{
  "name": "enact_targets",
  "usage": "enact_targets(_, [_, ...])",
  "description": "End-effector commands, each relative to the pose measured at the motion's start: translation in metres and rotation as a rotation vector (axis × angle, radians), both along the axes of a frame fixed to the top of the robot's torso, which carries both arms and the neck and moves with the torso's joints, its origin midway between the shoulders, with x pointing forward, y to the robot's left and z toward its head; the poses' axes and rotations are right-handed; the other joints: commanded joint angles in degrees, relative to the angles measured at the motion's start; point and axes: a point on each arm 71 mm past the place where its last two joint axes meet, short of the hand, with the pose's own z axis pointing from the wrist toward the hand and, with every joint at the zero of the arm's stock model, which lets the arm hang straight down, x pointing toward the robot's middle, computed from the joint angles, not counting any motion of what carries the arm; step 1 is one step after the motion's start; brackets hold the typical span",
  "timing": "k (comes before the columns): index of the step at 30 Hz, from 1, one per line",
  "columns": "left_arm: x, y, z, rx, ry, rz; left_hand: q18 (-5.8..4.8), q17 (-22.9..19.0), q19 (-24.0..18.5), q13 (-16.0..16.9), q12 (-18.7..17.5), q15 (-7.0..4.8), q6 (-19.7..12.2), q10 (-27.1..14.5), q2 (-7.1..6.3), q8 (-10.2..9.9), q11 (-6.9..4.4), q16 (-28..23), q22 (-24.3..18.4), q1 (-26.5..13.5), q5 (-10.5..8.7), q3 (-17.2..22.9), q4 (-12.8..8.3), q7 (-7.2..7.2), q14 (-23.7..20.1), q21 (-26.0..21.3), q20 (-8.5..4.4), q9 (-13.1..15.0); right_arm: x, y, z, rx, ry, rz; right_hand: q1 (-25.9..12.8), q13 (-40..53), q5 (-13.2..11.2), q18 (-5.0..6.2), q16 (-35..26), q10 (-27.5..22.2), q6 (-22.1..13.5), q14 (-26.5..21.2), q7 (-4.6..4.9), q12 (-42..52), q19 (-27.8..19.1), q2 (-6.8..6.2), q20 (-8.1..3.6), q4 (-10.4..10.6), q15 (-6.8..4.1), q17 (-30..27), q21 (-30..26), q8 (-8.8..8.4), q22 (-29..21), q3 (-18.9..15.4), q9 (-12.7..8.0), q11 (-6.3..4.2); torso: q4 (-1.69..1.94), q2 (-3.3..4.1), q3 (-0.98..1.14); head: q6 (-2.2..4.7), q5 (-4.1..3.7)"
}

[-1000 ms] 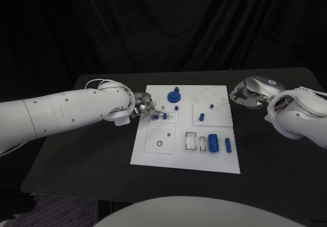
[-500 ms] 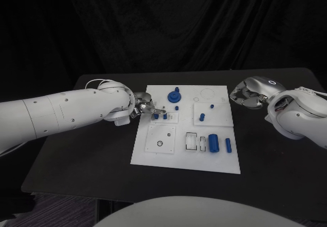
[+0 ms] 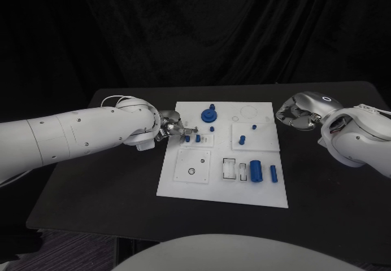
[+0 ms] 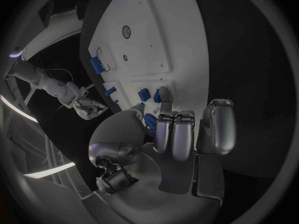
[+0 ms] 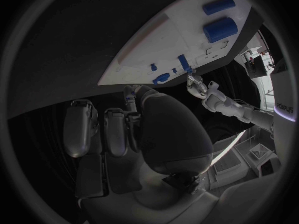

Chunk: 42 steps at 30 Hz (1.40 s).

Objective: Assemble the parts on the task board

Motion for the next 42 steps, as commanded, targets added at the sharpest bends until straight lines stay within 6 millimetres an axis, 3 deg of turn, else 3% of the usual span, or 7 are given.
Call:
enact_targets(1, [-0.001, 0.000, -0.001, -0.019, -0.014, 0.001, 0.90, 15.1, 0.4, 15.1, -0.2, -0.18, -0.1, 6.1, 1.09, 0.7, -0.08, 0.4, 11.1, 0.2, 0.50, -0.8, 0.0, -0.24, 6.0, 0.3, -0.02, 0.6, 0.000, -0.002, -0.002, -0.008, 0.009, -0.016, -0.5, 12.2, -0.2, 1.12, -0.2, 3.6, 0.4, 4.5, 0.05, -0.2, 0.5, -0.02, 0.20, 0.0, 0.11, 9.2, -0.2, 0.04, 10.5, 0.4, 0.1, 0.20, 0.00, 0.01, 0.01, -0.01, 0.03])
enact_targets(17, [0.000, 0.000, 0.002, -0.056, -0.048, -0.009, 0.89, 15.1, 0.5, 15.1, -0.2, -0.36, -0.4, 6.1, 2.43, 1.3, -0.27, 0.4, 11.1, 2.0, 1.56, -2.0, -0.1, -0.43, 6.0, 0.4, -0.18, 1.6, 0.000, -0.001, -0.002, -0.010, 0.011, -0.017, -0.5, 12.2, -0.2, 1.12, -0.2, 3.6, 0.4, 4.5, 0.05, -0.2, 0.5, -0.02, 0.20, 0.0, 0.11, 9.2, -0.2, 0.04, 10.5, 0.4, 0.1, 0.20, 0.00, -0.02, 0.00, -0.01, 0.06])
enact_targets(24, [0.006, 0.006, 0.016, -0.125, -0.257, -0.037, 0.87, 15.1, 0.5, 15.1, -0.2, -0.19, -2.4, 6.1, 0.05, 0.2, -0.11, 0.4, 11.1, 12.0, 4.67, -3.7, -0.7, -0.17, 6.0, 0.4, -0.13, 1.4, 0.000, -0.004, -0.002, -0.010, 0.012, -0.022, -0.5, 12.1, -0.3, 1.15, -0.2, 3.5, 0.4, 4.5, 0.04, -0.3, 0.4, 0.01, 0.19, 0.0, 0.10, 9.1, -0.4, 0.03, 10.4, 0.5, 0.1, 0.20, -0.02, 0.01, -0.03, -0.01, 0.00])
enact_targets(29, [0.009, 0.014, 0.033, -0.151, -0.522, -0.112, 0.83, 15.1, 0.5, 15.1, -0.2, -0.10, -2.6, 6.1, -1.13, -0.1, 0.02, 0.4, 11.2, 16.0, 0.52, -4.3, -0.3, -0.08, 6.0, 0.6, 0.00, 1.2, -0.001, -0.007, -0.002, -0.010, 0.010, -0.029, -0.5, 12.1, -0.3, 1.15, -0.2, 3.5, 0.4, 4.5, 0.04, -0.3, 0.4, 0.01, 0.19, 0.0, 0.10, 9.1, -0.4, 0.03, 10.4, 0.5, 0.1, 0.20, -0.01, 0.00, -0.04, -0.01, 0.15])
enact_targets(37, [0.010, 0.016, 0.049, -0.153, -0.800, -0.270, 1.83, 15.1, -3.8, 14.9, -0.5, 0.66, -7.1, 5.9, -1.67, -1.9, 0.56, 0.4, 9.8, 23.5, 6.88, -5.3, -0.1, 0.82, 6.0, -4.1, 0.70, 0.8, 0.000, -0.010, -0.002, -0.011, 0.008, -0.034, -0.5, 11.9, -0.3, 1.20, -0.4, 3.4, 0.4, 4.4, 0.04, -0.4, 0.4, 0.01, 0.19, 0.0, 0.10, 9.0, -0.6, 0.04, 10.4, 0.5, 0.1, 0.19, 0.03, -0.01, -0.03, -0.01, 0.32])
enact_targets(40, [0.014, 0.015, 0.049, -0.144, -0.824, -0.327, 2.89, 11.7, -9.6, 11.7, -6.6, 2.10, -12.6, -1.1, -0.82, -4.4, 1.82, -1.6, 8.2, 29.5, 5.80, -3.3, -0.2, 1.93, 2.5, -9.9, 1.65, -0.3, 0.000, -0.010, -0.002, -0.012, 0.006, -0.033, -0.5, 11.8, -0.3, 1.27, -0.7, 3.3, 0.4, 4.4, 0.04, -0.5, 0.2, 0.01, 0.19, 0.0, 0.10, 8.7, -0.9, 0.04, 10.3, 0.5, 0.1, 0.19, 0.02, 0.00, -0.01, -0.01, 0.53])
enact_targets(42, [0.018, 0.014, 0.049, -0.142, -0.832, -0.364, 3.29, 7.1, -13.5, 8.8, -12.7, 3.18, -13.3, -8.8, -0.73, -3.8, 2.90, -4.7, 7.3, 33.9, 3.46, -0.9, -0.5, 1.77, -3.7, -13.0, 2.43, 0.3, 0.001, -0.010, -0.002, -0.012, 0.005, -0.034, -0.5, 11.8, -0.3, 1.27, -0.7, 3.3, 0.4, 4.4, 0.04, -0.5, 0.2, 0.01, 0.19, 0.0, 0.10, 8.7, -0.9, 0.04, 10.3, 0.5, 0.1, 0.19, 0.00, 0.00, -0.04, -0.01, 0.68])
